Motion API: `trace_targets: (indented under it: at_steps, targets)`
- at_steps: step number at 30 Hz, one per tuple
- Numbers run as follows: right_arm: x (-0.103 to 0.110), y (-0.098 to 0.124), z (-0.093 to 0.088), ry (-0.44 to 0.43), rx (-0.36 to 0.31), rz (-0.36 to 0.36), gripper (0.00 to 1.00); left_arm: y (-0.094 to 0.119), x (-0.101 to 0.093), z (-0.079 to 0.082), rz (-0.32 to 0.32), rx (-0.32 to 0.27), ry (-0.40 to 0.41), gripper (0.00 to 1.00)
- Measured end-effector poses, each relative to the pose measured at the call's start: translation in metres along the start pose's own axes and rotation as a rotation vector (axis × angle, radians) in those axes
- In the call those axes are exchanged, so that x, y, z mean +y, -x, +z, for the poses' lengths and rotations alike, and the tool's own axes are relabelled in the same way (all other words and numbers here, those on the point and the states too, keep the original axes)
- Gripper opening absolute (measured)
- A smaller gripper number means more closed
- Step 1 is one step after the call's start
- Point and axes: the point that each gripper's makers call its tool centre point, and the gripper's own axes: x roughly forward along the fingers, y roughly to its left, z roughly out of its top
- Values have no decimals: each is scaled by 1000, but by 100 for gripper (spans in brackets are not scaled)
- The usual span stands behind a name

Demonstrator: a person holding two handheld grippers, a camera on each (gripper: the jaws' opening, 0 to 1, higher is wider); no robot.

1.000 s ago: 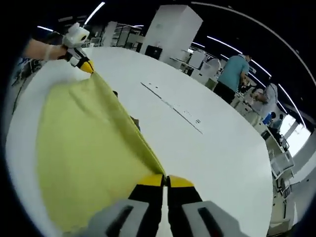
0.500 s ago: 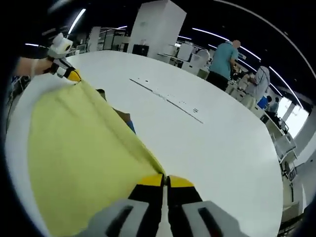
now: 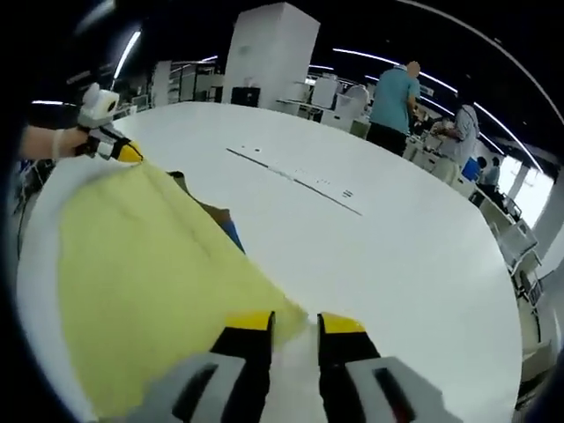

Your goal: Fold the garment on the visible template until the final outline fits inside the template.

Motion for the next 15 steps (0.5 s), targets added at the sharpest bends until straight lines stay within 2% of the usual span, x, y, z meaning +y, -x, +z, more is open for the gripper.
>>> trace_targets:
  at_steps: [1, 4, 7, 8, 11, 12, 15]
  targets:
    - [0, 2, -1, -8, 7, 2, 37, 2, 1, 2, 8, -10, -16, 13]
    - [3, 7, 2, -33, -26, 19, 40, 7, -1, 8, -4, -33, -10, 27]
    - [9, 9, 4, -92, -48, 54, 55, 14, -6, 15, -25, -69, -11, 39]
    - [9, 11, 4, -93, -54, 56, 58, 16, -8, 20, -35, -92, -22, 43]
    - [11, 16, 6, -97, -73, 65, 65, 21, -13, 25, -60, -105, -27, 55]
    - [12, 18, 10, -115, -97, 74, 67, 23, -15, 26, -69, -110, -23, 60]
    - [12, 23, 12, -143, -110, 81, 72, 29, -23, 31, -113, -132, 12, 73]
